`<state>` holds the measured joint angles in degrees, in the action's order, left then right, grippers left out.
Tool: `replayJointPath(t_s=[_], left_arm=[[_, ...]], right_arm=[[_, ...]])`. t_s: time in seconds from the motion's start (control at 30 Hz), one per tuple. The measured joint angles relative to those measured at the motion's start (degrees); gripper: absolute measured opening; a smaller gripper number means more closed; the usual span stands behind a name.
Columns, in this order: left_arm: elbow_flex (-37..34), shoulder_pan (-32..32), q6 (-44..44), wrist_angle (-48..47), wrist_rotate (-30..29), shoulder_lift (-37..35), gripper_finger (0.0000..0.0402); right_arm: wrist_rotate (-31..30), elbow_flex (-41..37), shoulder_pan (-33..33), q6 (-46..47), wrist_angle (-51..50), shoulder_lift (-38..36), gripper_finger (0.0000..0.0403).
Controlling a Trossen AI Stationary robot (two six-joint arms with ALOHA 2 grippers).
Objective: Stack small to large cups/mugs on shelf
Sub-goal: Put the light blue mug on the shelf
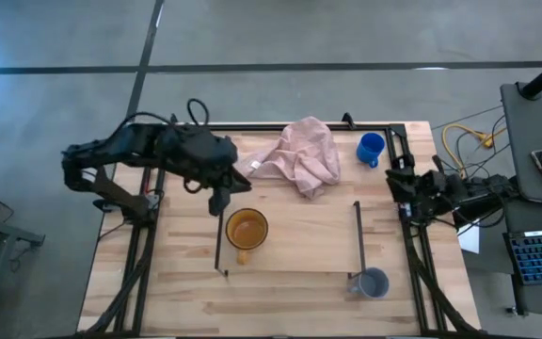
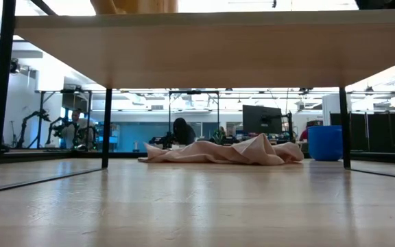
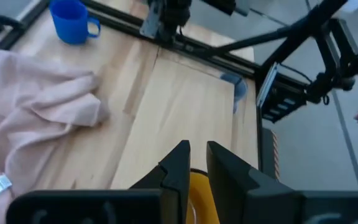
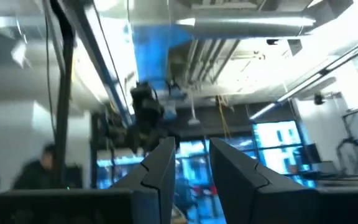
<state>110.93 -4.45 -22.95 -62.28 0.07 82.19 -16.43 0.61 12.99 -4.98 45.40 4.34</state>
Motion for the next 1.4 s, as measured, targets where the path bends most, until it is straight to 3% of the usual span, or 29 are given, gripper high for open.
replayJointPath(t_s=[0.13,0.27,0.4,0.53,0.67,0.83,0.9,0.97,1.13,1.27,1.33,1.4], left_arm=[[-0.89,-0.41,1.26,1.74,-0.63,-2.01,0.0039],[-1.69,-0.48,2.25,4.06,-2.36,-3.46,0.0039],[-1.83,-0.42,2.74,3.96,-3.87,-3.61,0.0039],[-1.83,-0.42,5.45,3.77,-3.89,-3.71,0.0039],[-1.85,-0.42,5.87,1.96,-3.85,-4.17,0.0039],[-1.85,-0.44,4.68,-3.02,-3.82,-6.23,0.0039],[-1.85,-0.44,3.57,-4.17,-3.78,-7.31,0.0039],[-1.85,-0.44,2.62,-4.46,-3.78,-8.51,0.0039],[-1.85,-0.44,2.34,-4.33,-3.8,-10.83,0.0039],[-1.85,-0.49,2.24,-4.35,-3.78,-11.87,0.0039],[-1.85,-0.64,2.22,-4.35,-3.8,-12.05,0.0039],[-1.93,-0.85,2.22,-4.41,-3.78,-12.19,0.0039]], right_arm=[[-1.98,-0.05,-0.09,16.44,7.0,0.12,0.0093],[2.46,3.2,-0.02,21.34,9.41,1.6,0.0093],[8.43,16.24,0.0,21.44,-4.59,11.26,0.0093],[5.82,32.09,-0.02,14.71,-15.08,26.63,0.0093],[4.4,45.82,-0.02,4.55,-28.05,36.67,0.0093],[4.71,60.07,0.11,18.94,-38.98,47.12,0.0093],[3.12,65.14,0.1,25.26,-42.15,50.66,0.0093],[0.26,70.08,-0.1,24.83,-44.34,53.85,0.0093],[-7.06,80.33,-0.31,11.13,-47.5,60.48,0.0093],[-9.7,87.1,-0.26,2.53,-61.78,63.57,0.0093],[-16.79,90.13,-0.24,5.56,-70.69,64.69,0.0093],[-21.32,93.6,-0.29,14.57,-80.46,65.68,0.0093]])
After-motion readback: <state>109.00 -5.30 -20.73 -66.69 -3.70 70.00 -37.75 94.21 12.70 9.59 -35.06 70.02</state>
